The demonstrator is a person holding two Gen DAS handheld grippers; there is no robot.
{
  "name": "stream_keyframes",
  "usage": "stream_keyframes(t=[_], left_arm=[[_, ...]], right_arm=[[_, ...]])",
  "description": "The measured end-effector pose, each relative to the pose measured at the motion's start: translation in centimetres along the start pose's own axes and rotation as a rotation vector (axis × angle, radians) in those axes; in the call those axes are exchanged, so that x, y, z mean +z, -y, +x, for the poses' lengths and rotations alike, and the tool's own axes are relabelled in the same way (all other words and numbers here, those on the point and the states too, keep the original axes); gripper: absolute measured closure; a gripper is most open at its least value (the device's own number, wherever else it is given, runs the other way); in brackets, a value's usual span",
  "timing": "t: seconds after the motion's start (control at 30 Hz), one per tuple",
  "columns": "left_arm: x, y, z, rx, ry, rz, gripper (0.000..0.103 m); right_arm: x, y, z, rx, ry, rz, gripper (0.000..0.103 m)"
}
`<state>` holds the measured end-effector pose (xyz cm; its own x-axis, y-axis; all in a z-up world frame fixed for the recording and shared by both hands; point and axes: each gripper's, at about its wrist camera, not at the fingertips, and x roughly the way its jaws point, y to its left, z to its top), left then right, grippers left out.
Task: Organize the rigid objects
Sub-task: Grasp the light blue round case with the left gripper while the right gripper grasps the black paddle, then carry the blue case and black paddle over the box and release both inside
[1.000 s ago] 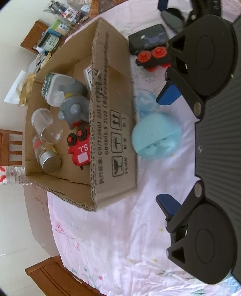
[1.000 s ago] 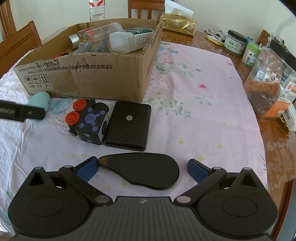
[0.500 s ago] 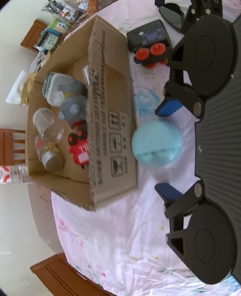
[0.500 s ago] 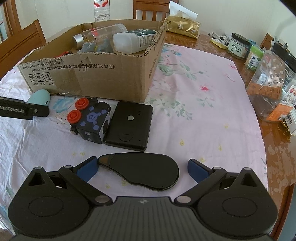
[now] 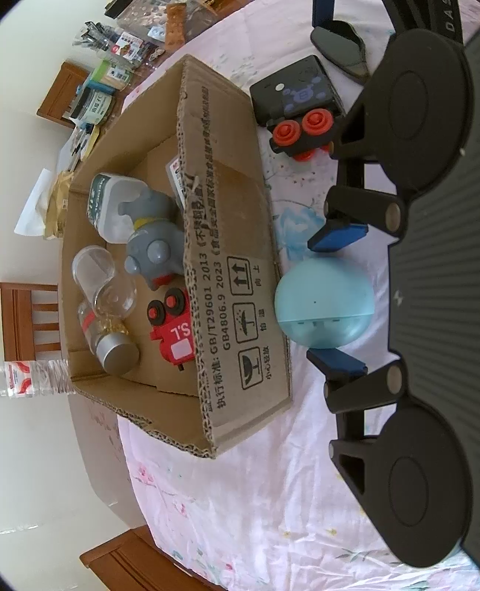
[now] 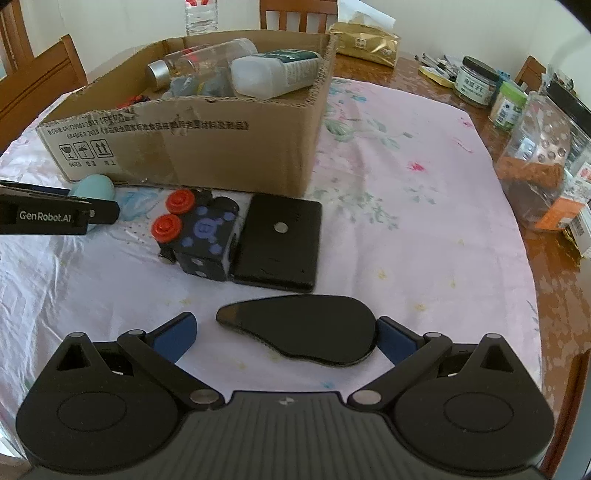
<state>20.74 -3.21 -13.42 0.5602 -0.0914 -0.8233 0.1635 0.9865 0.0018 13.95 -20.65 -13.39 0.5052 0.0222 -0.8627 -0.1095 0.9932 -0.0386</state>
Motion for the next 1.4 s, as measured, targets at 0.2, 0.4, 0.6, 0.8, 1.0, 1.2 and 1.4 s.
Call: stream_keyframes(t=[0.2,0.4,0.6,0.8,1.0,1.2,1.4], left_arm=[[0.1,0.1,0.2,0.007,0.002,-0.013,0.047],[0.3,0.2,0.3,0.014,-0.007,-0.028,0.047],[0.2,-0.2,0.1,0.003,-0.008,-0.008,0.051],[0.3,-0.7,-0.1,-0.028,-0.032,0.035,0.051],[0.4,-1.0,-1.1,-0.066,-0.054,0.124,0.051],[1.0,-1.5,-3.1,-0.101,-0.056,0.189,0.051],[1.9,-2.2,-5.6,-0.131,-0.046,0.21,0.051]], right_arm=[[0.3,-0.4,0.1,-0.002,-0.003,0.004,0.0],[0.7,-0.4,-0.1,0.001,-0.018,-0.004,0.006],[0.7,-0.5,-0.3,0.005,-0.022,-0.012,0.01],[1.0,-0.3,-0.6,0.005,-0.029,-0.035,0.01],[1.8,0.3,-2.5,0.027,-0.022,-0.065,0.01],[4.2,1.2,-5.3,0.063,0.031,-0.102,0.01],[8.4,1.2,-7.7,0.105,0.131,-0.141,0.01]])
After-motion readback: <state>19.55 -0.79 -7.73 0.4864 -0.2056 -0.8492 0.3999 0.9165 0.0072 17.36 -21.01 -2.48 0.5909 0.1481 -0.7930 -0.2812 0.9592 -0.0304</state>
